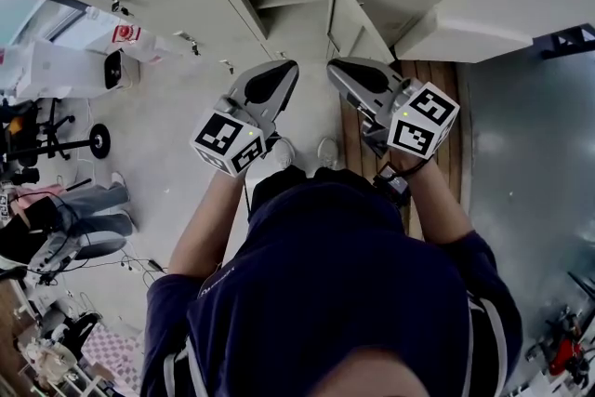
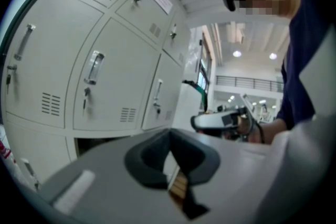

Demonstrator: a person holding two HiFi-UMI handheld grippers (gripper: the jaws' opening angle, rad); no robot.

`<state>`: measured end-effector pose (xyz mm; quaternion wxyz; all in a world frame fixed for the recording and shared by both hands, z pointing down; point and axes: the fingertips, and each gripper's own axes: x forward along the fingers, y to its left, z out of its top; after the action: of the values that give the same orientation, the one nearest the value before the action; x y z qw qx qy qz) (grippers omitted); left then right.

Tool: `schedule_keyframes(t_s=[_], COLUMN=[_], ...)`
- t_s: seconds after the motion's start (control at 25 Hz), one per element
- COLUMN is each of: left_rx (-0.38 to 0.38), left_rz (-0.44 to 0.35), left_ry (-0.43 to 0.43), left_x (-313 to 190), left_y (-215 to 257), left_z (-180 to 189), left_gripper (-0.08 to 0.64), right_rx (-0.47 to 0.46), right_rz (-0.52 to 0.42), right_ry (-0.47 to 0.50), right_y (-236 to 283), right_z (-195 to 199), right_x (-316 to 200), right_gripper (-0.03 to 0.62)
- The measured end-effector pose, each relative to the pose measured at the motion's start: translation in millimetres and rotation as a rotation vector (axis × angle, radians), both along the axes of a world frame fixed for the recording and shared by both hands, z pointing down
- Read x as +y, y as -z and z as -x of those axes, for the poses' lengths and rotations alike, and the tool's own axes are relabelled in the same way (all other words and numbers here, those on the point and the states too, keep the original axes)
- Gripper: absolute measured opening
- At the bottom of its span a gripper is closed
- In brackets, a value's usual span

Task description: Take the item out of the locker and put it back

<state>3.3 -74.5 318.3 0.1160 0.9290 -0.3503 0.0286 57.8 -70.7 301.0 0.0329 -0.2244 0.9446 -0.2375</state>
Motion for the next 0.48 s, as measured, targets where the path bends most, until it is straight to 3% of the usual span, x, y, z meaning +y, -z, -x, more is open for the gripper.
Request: schedule_keyframes(t_s=[0.48], left_rx=[0.012], left_rz=[0.008], left_ry=[0.011], left_x=[0.6], left_y=[-2.9], left_z=[0.1], left_gripper=[0.003], right_rx=[-0.013], right_rz=[0.005], right_ry=[0.015], right_y=[-1.1], right_z=[1.4], right_x=[-1.2], right_gripper=[0.008])
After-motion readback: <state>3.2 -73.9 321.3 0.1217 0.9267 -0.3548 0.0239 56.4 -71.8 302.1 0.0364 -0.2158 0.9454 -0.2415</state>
